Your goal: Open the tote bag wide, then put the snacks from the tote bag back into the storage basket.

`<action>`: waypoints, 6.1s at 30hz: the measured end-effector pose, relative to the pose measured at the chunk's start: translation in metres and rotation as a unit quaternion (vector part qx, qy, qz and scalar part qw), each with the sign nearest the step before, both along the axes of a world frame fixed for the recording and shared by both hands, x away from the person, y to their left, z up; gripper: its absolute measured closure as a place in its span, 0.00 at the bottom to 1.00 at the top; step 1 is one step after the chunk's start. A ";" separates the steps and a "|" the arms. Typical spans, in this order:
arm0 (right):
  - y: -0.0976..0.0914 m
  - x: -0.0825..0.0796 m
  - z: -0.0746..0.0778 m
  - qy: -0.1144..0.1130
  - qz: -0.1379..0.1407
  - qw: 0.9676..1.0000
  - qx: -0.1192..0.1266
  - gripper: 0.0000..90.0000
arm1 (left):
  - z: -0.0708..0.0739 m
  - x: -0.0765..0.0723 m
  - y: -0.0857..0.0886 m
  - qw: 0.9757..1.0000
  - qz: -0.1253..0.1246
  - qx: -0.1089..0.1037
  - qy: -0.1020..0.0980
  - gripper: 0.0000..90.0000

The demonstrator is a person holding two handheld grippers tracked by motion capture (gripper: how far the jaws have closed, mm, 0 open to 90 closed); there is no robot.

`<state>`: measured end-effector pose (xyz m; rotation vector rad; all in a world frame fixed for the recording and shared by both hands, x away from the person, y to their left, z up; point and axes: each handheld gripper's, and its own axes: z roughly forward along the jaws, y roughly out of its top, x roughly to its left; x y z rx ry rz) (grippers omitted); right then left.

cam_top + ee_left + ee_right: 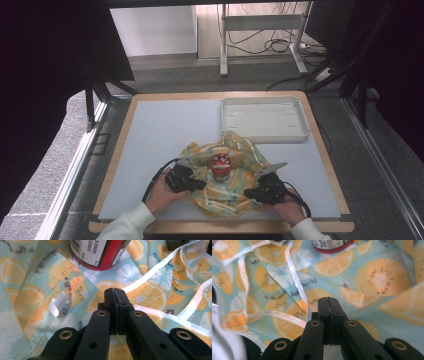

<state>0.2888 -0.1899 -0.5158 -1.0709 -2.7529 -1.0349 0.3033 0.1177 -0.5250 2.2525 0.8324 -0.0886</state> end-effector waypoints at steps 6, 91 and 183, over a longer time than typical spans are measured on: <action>0.000 0.001 0.007 -0.017 0.001 1.000 0.012 0.99 | 0.002 0.000 0.003 1.000 0.006 -0.008 -0.006 1.00; 0.047 -0.001 0.067 -0.152 -0.069 0.986 0.020 0.24 | 0.049 -0.023 0.098 0.978 0.170 -0.033 -0.121 0.27; 0.084 0.014 0.075 -0.129 -0.069 0.989 0.013 0.29 | 0.043 -0.023 0.096 0.982 0.157 -0.028 -0.104 0.27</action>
